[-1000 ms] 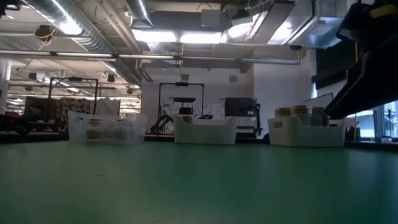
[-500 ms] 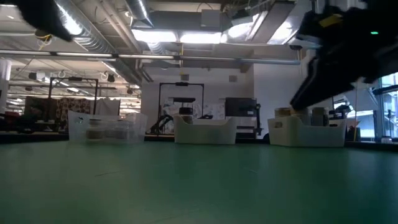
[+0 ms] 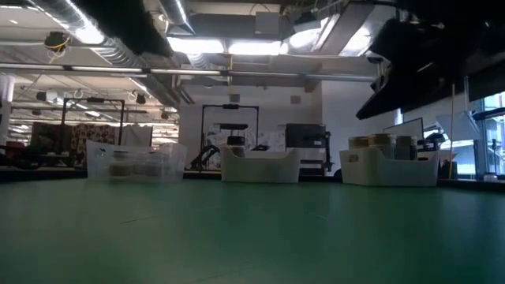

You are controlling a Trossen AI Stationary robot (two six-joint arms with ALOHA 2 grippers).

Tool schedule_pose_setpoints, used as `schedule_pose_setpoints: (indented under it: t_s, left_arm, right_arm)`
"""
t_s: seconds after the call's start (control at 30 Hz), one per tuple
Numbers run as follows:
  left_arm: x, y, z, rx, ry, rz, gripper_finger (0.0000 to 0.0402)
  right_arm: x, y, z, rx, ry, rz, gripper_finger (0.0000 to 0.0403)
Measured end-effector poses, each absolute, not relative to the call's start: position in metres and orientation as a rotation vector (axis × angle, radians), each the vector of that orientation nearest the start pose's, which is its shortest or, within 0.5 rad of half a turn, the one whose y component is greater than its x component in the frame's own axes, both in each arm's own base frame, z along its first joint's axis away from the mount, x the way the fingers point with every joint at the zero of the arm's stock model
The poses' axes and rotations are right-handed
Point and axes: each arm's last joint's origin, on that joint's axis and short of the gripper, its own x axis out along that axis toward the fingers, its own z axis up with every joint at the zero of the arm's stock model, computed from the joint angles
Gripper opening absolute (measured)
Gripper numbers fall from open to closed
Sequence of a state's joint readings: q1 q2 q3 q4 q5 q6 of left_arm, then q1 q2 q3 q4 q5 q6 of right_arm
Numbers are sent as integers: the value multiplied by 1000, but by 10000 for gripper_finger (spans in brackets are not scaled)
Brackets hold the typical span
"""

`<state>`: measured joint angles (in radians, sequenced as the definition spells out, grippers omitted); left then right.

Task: Sort spices by type
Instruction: Return to Home Position

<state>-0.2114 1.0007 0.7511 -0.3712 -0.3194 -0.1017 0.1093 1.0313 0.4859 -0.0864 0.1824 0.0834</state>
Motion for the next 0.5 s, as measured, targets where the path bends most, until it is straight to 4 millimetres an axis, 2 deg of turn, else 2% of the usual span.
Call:
schedule_pose_setpoints:
  t_s: [0.1,0.23,0.5]
  left_arm:
    - [199,-22,251,34,530,115,9]
    - [185,-16,232,0,403,128,7]
    - [151,-15,197,-104,268,125,5]
  right_arm:
    - [183,7,190,40,493,-49,23]
    - [160,-1,180,76,314,-8,25]
    - [127,-5,155,128,163,-7,7]
